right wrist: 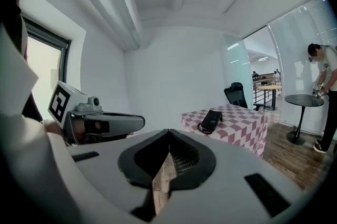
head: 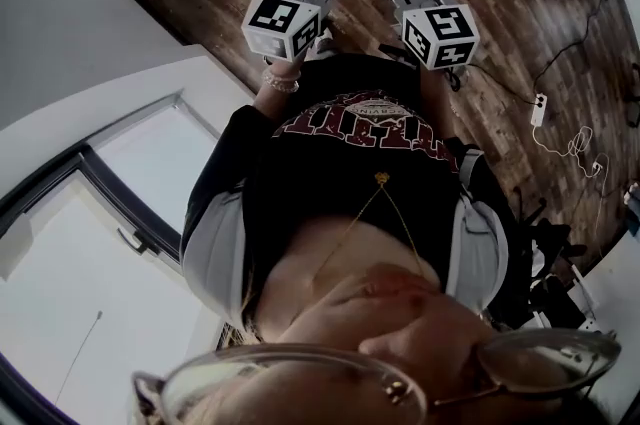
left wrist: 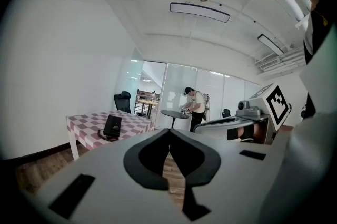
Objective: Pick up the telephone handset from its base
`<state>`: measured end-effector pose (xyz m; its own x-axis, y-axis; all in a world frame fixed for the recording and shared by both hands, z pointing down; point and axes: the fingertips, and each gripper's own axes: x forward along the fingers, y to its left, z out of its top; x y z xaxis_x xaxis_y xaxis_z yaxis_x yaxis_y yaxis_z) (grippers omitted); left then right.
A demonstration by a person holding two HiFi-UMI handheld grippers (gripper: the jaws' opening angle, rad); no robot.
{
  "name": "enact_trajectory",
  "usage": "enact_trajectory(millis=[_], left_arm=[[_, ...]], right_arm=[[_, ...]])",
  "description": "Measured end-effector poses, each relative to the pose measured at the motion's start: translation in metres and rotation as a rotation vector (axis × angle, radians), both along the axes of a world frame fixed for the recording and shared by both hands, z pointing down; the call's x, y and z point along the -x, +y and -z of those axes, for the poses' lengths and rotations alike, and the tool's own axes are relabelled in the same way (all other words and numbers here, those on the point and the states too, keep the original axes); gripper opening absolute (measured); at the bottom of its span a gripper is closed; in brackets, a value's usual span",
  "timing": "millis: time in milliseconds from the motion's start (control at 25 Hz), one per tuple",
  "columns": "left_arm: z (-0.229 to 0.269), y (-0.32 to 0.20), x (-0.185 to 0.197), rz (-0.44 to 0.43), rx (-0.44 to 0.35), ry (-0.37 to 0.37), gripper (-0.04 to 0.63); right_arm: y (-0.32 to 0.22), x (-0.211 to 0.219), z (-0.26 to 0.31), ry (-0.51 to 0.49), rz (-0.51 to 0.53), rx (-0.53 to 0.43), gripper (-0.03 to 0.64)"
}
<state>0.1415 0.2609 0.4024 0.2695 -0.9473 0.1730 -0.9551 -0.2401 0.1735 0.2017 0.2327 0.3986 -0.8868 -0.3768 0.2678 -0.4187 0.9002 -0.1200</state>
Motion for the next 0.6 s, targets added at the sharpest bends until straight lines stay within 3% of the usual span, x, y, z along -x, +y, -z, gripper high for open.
enact_trajectory(millis=[600], left_arm=[[-0.005,-0.025,0.077,-0.040,0.023,0.021,0.011]], right_arm=[[-0.029,0.080,-0.004,0.004,-0.042,0.009,0.020]])
